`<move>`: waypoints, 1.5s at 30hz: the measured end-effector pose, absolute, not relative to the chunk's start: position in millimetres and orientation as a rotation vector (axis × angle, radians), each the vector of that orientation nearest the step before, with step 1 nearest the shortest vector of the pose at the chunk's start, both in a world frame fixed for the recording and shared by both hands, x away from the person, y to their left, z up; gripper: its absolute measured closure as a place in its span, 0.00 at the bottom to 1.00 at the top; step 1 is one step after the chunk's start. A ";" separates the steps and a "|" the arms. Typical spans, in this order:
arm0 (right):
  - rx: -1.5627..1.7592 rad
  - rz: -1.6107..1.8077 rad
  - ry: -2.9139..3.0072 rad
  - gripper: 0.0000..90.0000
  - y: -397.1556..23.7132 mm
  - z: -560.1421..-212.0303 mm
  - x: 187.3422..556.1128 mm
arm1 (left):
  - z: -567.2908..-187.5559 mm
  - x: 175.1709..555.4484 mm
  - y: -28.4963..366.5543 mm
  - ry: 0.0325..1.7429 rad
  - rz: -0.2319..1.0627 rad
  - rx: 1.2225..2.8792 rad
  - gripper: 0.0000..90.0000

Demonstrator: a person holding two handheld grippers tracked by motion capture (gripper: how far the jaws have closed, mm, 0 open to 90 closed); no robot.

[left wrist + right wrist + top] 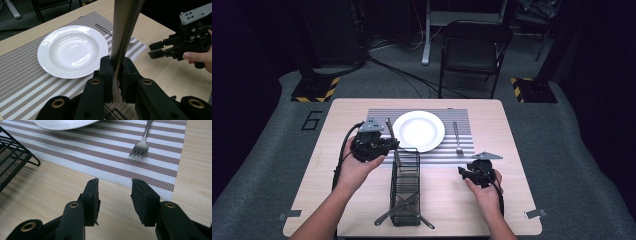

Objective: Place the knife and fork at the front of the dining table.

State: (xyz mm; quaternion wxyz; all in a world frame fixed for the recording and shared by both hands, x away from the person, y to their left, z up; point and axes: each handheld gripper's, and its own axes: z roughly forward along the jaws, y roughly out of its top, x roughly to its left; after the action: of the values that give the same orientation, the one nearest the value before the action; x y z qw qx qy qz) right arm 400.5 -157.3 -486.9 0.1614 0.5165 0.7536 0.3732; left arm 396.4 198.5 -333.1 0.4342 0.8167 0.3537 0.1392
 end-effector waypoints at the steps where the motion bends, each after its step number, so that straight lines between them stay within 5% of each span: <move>1: 1.474 1.063 2.150 0.64 -157.0 -486.9 400.3 | -333.1 396.4 198.5 0.881 0.347 2.034 0.90; 19: 1.470 1.063 2.140 0.64 -157.2 -486.9 400.5 | -286.7 394.1 202.6 0.845 0.381 2.070 0.91; 45: 1.478 1.061 2.137 0.63 -158.1 -487.9 401.0 | -278.5 418.4 217.9 0.898 0.422 2.042 0.91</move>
State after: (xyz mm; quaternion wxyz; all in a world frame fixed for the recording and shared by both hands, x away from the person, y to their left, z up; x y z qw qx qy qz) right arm 401.0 -158.1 -487.9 0.1667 0.5192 0.7508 0.3727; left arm 418.4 217.9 -278.5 0.4220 0.8154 0.3586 0.1686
